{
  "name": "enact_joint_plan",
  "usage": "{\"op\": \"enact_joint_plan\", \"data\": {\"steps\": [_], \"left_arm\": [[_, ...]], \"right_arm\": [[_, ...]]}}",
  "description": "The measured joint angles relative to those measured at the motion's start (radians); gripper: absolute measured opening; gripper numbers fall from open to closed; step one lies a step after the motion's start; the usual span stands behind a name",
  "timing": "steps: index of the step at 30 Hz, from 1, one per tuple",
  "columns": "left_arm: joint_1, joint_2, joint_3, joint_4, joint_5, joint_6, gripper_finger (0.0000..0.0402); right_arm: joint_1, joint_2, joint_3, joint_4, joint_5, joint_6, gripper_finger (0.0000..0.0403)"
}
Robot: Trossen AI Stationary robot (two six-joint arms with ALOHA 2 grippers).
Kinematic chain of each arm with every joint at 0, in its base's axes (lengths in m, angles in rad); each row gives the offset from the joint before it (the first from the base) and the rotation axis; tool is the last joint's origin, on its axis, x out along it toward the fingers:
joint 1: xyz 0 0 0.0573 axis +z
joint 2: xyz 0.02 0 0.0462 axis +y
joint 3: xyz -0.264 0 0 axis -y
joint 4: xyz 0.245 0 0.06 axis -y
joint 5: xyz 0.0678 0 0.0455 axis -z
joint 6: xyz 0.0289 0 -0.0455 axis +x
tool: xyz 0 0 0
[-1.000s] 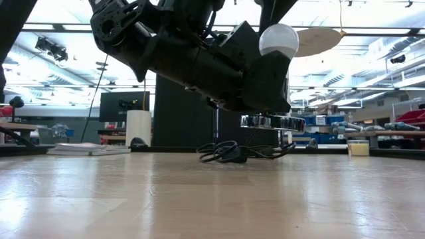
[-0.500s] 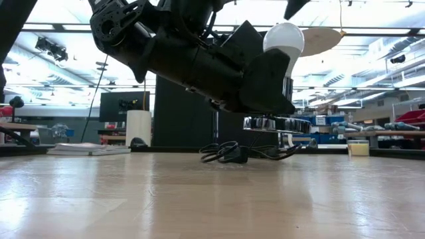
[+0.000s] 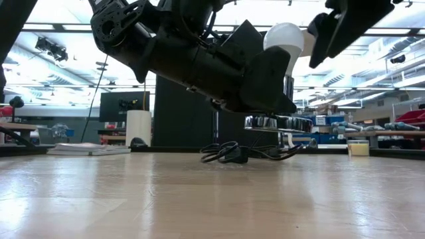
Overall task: Screw lightbulb
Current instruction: Insert the lightbulb into the lamp
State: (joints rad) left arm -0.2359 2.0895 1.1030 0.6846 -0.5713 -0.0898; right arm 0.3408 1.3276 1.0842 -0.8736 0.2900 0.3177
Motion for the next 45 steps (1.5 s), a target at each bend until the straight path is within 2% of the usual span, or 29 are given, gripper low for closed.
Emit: {"op": "enact_joint_plan", "data": {"steps": [7,22,29,37,41,45], "left_arm": [[0.000,0.000,0.000,0.004,0.000,0.000,0.0195],[0.000,0.000,0.000,0.012,0.001,0.001,0.0195],[0.000,0.000,0.000,0.013,0.001,0.000,0.0195],[0.000,0.000,0.000,0.013,0.031,0.007,0.0195],[0.000,0.000,0.000,0.013,0.100,0.035,0.0195],[0.007,0.000,0.000,0.013,0.186,0.036,0.0195]], "right_arm": [[0.004,0.000,-0.038,0.101,-0.013,-0.007,0.0325],[0.004,0.000,-0.107,0.088,-0.083,-0.003,0.0302],[0.001,0.000,-0.107,0.095,-0.065,-0.011,0.0300],[-0.014,0.001,0.010,-0.055,-0.055,-0.073,0.0307],[-0.014,0.016,0.074,-0.112,-0.055,-0.148,0.0315],[-0.009,0.092,0.145,-0.237,-0.055,-0.237,0.0328]]}}
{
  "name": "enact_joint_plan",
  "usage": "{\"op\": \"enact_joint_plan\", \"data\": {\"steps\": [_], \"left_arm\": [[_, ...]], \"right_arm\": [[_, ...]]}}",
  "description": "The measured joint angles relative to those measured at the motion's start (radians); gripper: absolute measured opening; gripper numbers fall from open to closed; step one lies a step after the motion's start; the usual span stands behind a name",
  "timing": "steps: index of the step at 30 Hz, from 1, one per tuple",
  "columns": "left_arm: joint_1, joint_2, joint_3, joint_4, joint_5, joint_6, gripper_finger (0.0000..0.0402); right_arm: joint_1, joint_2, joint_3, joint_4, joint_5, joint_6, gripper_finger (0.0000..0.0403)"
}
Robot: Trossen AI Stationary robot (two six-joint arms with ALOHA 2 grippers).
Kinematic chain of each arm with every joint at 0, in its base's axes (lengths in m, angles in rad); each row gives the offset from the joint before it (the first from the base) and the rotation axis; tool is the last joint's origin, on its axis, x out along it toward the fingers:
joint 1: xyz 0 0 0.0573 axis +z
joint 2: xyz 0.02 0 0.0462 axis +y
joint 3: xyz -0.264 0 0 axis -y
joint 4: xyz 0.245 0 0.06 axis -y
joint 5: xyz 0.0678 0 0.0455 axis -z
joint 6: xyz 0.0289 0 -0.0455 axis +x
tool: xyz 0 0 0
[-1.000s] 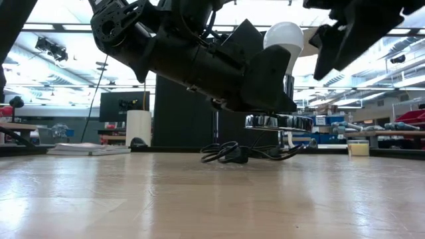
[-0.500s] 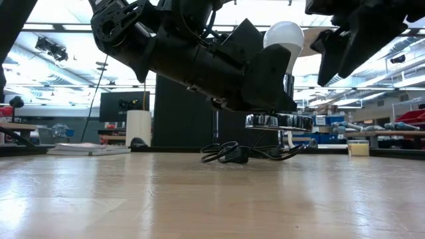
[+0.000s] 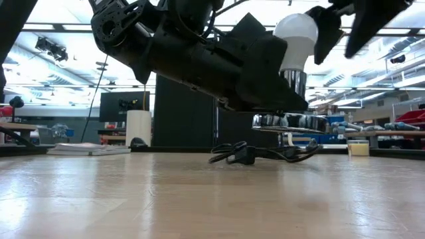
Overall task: Screw lightbulb
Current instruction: Insert the lightbulb into the lamp
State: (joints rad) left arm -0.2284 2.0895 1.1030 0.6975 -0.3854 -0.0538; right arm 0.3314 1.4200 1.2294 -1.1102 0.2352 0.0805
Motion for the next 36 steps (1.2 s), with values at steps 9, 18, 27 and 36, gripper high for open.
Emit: {"op": "enact_joint_plan", "data": {"steps": [9,18,27,36], "left_arm": [[0.031,0.000,0.000,-0.013,0.228,-0.002,0.0195],[0.032,0.000,0.000,-0.002,0.372,0.049,0.0195],[0.033,0.000,0.000,0.011,0.444,0.051,0.0195],[0.051,0.000,0.000,0.048,0.512,0.045,0.0195]], "right_arm": [[-0.007,0.159,0.178,-0.114,-0.010,-0.198,0.0352],[0.000,0.166,0.196,-0.063,-0.078,-0.327,0.0353],[0.034,0.166,0.196,0.021,-0.080,-0.323,0.0353],[0.046,0.182,0.195,0.044,-0.088,-0.326,0.0352]]}}
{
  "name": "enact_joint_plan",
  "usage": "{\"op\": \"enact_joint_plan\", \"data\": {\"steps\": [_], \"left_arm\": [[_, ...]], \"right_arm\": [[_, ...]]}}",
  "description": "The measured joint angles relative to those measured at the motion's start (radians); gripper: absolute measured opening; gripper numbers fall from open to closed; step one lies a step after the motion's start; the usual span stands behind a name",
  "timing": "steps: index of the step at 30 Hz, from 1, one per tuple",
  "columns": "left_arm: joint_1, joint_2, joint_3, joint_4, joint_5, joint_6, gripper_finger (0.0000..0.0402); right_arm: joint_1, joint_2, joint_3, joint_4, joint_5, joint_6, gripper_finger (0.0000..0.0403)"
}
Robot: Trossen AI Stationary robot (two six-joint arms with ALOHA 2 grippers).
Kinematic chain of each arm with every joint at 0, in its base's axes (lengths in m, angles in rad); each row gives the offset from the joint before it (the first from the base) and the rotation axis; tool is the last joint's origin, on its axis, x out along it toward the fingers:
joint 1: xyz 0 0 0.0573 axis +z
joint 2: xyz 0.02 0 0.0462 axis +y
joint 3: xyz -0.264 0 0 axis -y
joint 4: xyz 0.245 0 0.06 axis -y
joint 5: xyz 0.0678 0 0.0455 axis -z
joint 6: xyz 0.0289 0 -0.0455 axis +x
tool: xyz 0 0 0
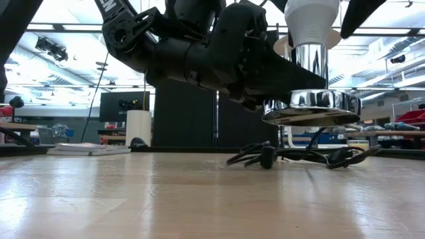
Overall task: Screw lightbulb
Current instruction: Insert the lightbulb into the lamp
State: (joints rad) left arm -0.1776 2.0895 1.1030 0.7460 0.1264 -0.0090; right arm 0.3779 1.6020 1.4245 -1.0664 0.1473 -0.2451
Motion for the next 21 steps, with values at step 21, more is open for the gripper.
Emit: {"op": "enact_joint_plan", "data": {"steps": [21], "left_arm": [[0.028,0.000,0.000,0.013,0.036,0.006,0.0195]], "right_arm": [[-0.049,0.102,0.107,-0.039,-0.109,-0.010,0.0330]]}}
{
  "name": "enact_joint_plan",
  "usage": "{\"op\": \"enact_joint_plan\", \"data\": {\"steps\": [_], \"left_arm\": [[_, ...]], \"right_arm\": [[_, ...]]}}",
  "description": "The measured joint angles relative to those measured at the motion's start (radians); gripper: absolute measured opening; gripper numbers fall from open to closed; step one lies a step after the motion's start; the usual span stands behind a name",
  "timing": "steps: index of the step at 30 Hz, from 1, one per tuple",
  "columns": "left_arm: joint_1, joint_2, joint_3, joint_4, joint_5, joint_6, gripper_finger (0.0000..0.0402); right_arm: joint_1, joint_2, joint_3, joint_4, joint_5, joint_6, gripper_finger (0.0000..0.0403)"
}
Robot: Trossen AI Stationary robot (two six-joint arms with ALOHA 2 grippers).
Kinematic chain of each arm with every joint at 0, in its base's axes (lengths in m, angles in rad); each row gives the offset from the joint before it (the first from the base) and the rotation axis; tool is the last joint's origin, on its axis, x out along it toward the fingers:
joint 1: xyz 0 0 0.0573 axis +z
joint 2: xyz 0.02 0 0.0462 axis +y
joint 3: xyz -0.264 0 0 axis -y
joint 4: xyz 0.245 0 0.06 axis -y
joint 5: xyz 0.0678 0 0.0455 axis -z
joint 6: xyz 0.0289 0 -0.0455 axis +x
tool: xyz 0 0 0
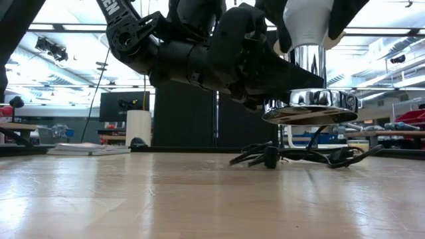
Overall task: Screw lightbulb
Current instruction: Insert the lightbulb into the lamp
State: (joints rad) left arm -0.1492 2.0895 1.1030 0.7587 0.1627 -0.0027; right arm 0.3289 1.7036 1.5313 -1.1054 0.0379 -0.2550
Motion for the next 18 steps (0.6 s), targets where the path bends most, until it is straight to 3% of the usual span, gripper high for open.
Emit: {"op": "enact_joint_plan", "data": {"steps": [12,18], "left_arm": [[0.006,0.000,0.000,0.021,-0.001,0.028,0.0195],[0.005,0.000,0.000,0.025,-0.079,0.030,0.0195]], "right_arm": [[-0.037,0.030,0.057,-0.052,-0.070,-0.053,0.0303],[-0.045,0.030,0.057,-0.032,-0.056,0.008,0.0277]]}}
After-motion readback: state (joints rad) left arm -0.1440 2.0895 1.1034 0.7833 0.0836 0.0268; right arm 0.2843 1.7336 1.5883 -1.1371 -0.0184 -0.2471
